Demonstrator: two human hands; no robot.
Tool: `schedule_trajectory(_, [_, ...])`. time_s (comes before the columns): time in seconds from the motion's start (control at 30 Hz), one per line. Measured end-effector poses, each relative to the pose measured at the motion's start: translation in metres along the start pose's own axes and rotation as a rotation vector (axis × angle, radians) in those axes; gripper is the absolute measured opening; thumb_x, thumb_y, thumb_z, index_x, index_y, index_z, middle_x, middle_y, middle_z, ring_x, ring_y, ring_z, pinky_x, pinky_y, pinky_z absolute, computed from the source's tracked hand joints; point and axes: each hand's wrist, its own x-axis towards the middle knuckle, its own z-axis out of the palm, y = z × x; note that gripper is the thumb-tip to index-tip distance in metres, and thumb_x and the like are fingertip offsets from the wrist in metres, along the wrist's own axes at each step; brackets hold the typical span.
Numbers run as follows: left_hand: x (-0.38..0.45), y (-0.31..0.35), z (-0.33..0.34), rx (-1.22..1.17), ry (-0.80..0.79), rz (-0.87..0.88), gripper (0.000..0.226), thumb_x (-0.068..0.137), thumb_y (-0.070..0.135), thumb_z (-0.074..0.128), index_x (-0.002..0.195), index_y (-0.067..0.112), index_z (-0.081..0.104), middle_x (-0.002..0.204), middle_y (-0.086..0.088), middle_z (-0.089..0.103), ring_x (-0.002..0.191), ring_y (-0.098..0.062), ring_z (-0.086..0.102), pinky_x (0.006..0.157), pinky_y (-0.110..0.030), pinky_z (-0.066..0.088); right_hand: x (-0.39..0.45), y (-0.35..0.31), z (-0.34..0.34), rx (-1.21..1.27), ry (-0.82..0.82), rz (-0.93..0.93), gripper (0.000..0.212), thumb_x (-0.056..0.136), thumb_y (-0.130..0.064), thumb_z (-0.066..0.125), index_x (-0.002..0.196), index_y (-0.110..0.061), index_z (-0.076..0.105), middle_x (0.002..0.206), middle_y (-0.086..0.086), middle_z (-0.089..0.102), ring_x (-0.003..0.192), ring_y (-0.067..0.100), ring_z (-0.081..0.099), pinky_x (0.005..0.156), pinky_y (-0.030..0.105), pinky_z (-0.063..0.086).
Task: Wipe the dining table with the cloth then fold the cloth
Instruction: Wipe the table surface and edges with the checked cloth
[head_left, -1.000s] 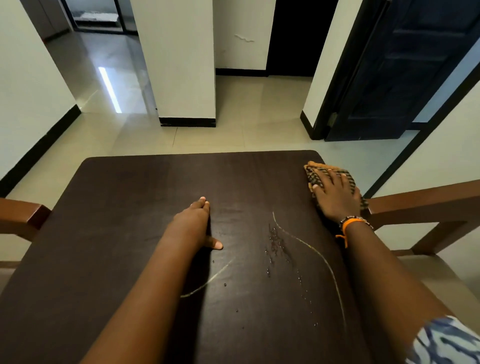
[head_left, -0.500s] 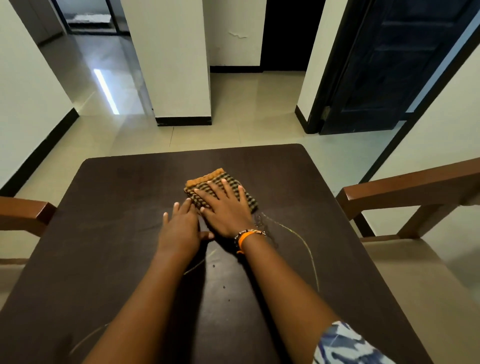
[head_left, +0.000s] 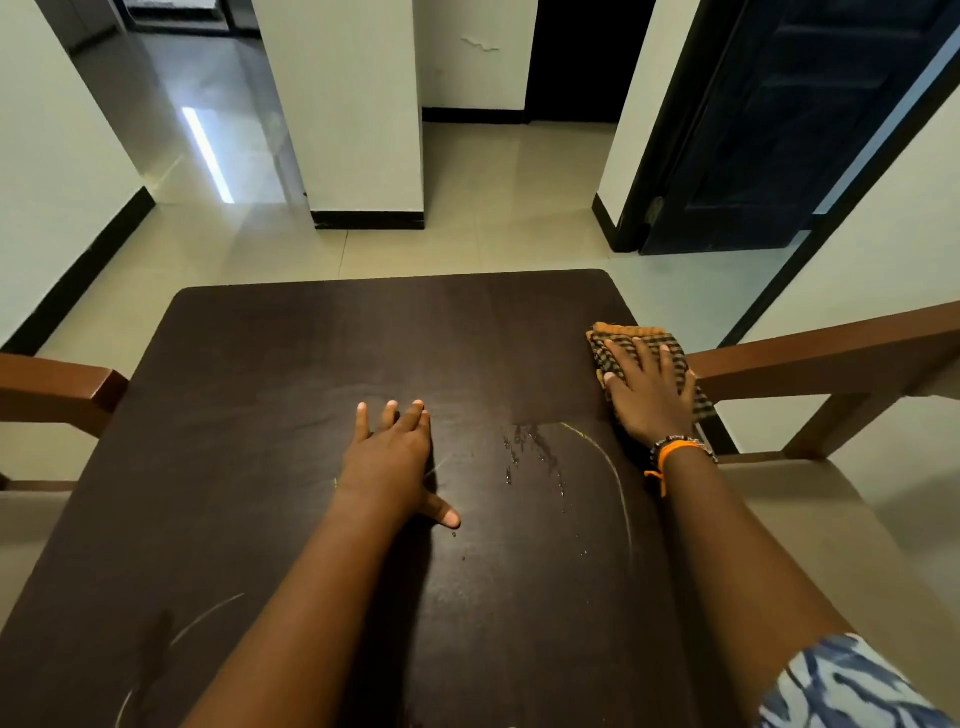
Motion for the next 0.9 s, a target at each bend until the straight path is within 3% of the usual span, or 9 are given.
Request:
schedule_trajectory(0.1, [0.0, -0.001, 0.001, -0.024, -0.004, -0.013, 0.125, 0.062, 0.063, 0.068, 0.15, 0.008, 0.0, 0.16, -0.004, -0.004, 0.147, -0.029, -0.006, 0.114, -0.051, -0.012, -0.013, -0.03, 0.01, 0.018, 0.013, -0.019, 0.048, 0.098, -0.04, 0.03, 0.145, -0.037, 0.018, 0.158, -0.004, 0.007, 0.145, 0.023, -0.004, 0.113, 0.054, -0.008])
schedule_trajectory(0.3, [-0.004, 0.008, -0.006, 0.047, -0.021, -0.038, 0.119, 0.064, 0.061, 0.07, 0.151, 0.013, 0.004, 0.16, -0.004, 0.001, 0.147, -0.03, -0.002, 0.113, -0.054, -0.01, -0.082, -0.134, 0.04, 0.033, -0.036, -0.36, 0.048, 0.097, -0.038, 0.03, 0.144, -0.036, 0.02, 0.158, -0.002, 0.008, 0.145, 0.026, -0.003, 0.112, 0.055, -0.007])
schedule_trajectory(0.47, [-0.005, 0.012, -0.009, 0.091, -0.042, -0.059, 0.118, 0.067, 0.061, 0.068, 0.151, 0.012, 0.001, 0.16, -0.005, 0.0, 0.147, -0.029, -0.003, 0.114, -0.055, -0.008, -0.088, -0.117, 0.037, 0.023, -0.036, -0.414, 0.047, 0.097, -0.039, 0.031, 0.144, -0.036, 0.022, 0.157, -0.003, 0.012, 0.145, 0.024, 0.0, 0.114, 0.051, -0.004])
schedule_trajectory(0.73, [-0.004, 0.008, -0.006, 0.072, -0.056, -0.061, 0.125, 0.063, 0.064, 0.067, 0.15, 0.006, -0.002, 0.16, -0.006, -0.003, 0.147, -0.028, -0.004, 0.114, -0.054, -0.008, -0.046, 0.017, -0.003, -0.005, 0.045, -0.036, 0.048, 0.097, -0.038, 0.032, 0.144, -0.035, 0.021, 0.157, -0.004, 0.013, 0.145, 0.023, 0.003, 0.115, 0.054, 0.002])
schedule_trajectory(0.9, [-0.003, 0.009, -0.005, 0.068, -0.031, -0.06, 0.125, 0.062, 0.063, 0.068, 0.15, 0.005, 0.0, 0.16, -0.006, -0.001, 0.147, -0.029, -0.004, 0.115, -0.053, -0.007, -0.05, 0.009, -0.003, 0.003, 0.015, 0.051, 0.049, 0.098, -0.035, 0.03, 0.145, -0.035, 0.018, 0.158, -0.003, 0.008, 0.145, 0.025, -0.002, 0.115, 0.055, -0.002])
